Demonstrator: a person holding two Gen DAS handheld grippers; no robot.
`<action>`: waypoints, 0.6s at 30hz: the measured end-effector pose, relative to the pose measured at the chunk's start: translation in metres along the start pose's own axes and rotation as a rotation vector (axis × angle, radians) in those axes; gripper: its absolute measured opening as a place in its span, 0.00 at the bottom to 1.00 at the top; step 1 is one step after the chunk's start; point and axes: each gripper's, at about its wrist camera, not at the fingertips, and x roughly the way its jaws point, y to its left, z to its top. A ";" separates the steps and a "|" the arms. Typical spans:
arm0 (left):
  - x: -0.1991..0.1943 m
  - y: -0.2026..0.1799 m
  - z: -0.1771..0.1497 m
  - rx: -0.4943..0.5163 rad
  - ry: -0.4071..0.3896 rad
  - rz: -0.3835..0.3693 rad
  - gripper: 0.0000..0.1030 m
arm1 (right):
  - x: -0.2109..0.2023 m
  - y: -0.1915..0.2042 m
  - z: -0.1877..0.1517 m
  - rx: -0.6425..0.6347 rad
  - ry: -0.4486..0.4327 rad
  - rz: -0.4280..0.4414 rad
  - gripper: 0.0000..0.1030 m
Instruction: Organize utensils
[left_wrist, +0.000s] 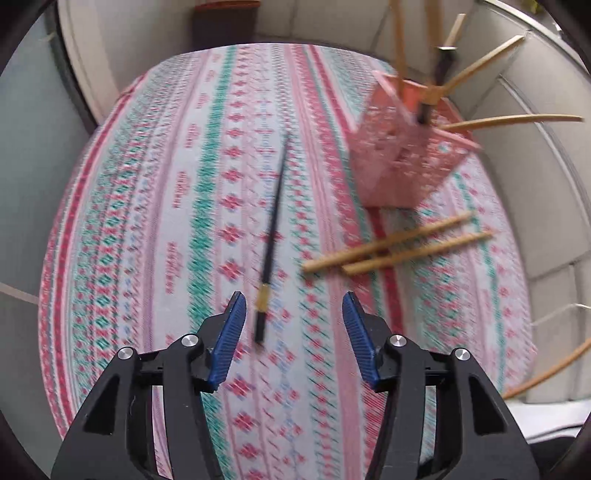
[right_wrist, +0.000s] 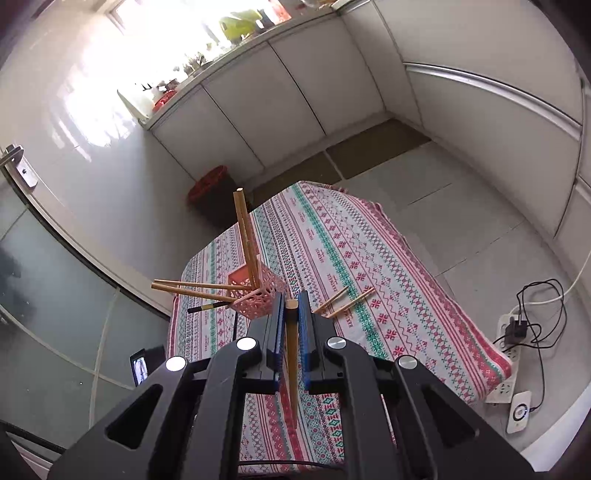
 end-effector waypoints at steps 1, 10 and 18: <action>0.004 0.003 0.000 0.000 -0.009 0.037 0.53 | 0.001 -0.002 0.001 -0.004 -0.004 0.000 0.07; 0.026 0.011 -0.017 0.087 0.045 0.094 0.06 | 0.012 -0.003 0.001 -0.004 0.010 0.023 0.07; -0.094 0.046 -0.044 0.028 -0.124 0.033 0.06 | -0.013 0.017 0.008 -0.044 -0.020 0.095 0.07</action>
